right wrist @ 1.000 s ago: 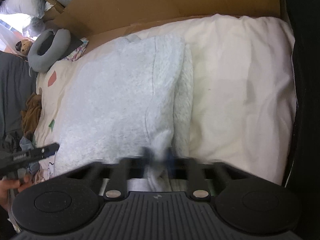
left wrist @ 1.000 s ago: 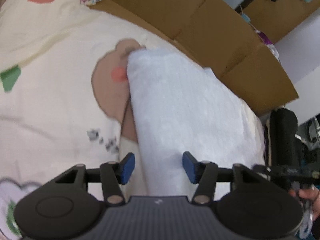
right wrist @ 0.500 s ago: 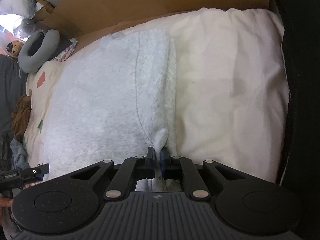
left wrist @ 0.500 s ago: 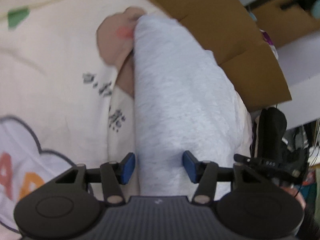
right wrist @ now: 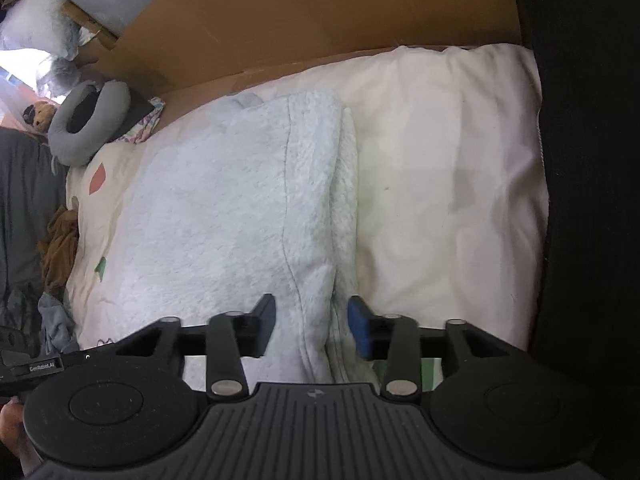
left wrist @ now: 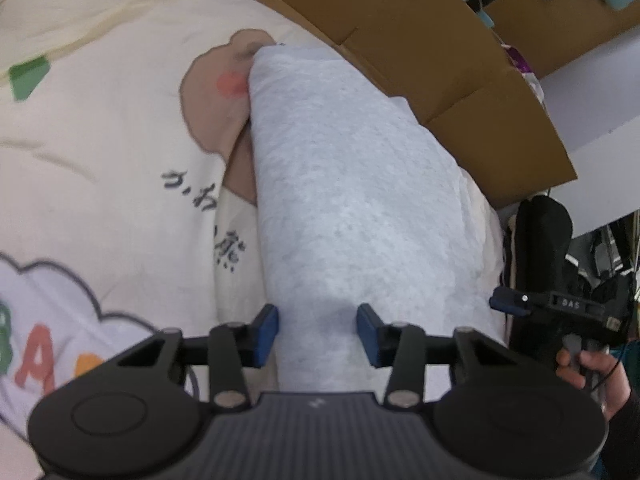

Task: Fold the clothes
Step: 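Open the right gripper and move both grippers along the folded sweatshirt, then pinch the end of the grey sweatshirt with the left gripper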

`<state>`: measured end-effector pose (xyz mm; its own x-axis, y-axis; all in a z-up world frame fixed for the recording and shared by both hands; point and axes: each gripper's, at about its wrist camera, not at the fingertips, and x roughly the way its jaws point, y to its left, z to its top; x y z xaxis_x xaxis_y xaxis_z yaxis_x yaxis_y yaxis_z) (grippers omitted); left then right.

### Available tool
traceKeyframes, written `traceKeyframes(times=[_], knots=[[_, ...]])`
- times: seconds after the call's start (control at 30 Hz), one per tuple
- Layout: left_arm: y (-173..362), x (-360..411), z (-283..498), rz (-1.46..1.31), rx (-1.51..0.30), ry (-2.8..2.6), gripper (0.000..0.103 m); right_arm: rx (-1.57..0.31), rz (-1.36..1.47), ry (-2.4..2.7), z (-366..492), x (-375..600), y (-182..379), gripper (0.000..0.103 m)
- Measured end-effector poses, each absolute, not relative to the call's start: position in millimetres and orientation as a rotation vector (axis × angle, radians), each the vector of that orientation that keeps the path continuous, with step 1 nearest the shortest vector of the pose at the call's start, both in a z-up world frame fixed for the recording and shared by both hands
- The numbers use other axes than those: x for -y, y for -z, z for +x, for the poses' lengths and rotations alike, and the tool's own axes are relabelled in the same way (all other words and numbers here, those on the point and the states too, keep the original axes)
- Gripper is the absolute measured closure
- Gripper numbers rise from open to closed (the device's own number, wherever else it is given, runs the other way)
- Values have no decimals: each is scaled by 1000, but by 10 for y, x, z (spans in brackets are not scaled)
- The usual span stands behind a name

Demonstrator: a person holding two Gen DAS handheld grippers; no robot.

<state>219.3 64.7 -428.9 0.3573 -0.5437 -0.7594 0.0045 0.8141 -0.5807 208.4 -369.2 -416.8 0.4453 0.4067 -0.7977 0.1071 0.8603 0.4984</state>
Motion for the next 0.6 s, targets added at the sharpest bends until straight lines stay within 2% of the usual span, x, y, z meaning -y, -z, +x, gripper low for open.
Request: traceKeyframes(times=[0.2, 0.33, 0.53, 0.57, 0.6], knots=[[4458, -625, 2034, -578, -1225, 386, 59, -1168, 457, -225, 1944, 3604, 4260, 51], [4608, -494, 1960, -555, -1267, 391, 64, -1210, 396, -243, 1861, 3491, 4387, 51], [4597, -462, 1968, -573, -1291, 426, 64, -1211, 366, -243, 1839, 3463, 4441, 50], [4596, -467, 1970, -585, -1295, 429, 64, -1212, 366, -243, 1843, 3471, 4444, 48], [4596, -473, 1959, -591, -1296, 433, 64, -1214, 365, -233, 1850, 3481, 4441, 41]])
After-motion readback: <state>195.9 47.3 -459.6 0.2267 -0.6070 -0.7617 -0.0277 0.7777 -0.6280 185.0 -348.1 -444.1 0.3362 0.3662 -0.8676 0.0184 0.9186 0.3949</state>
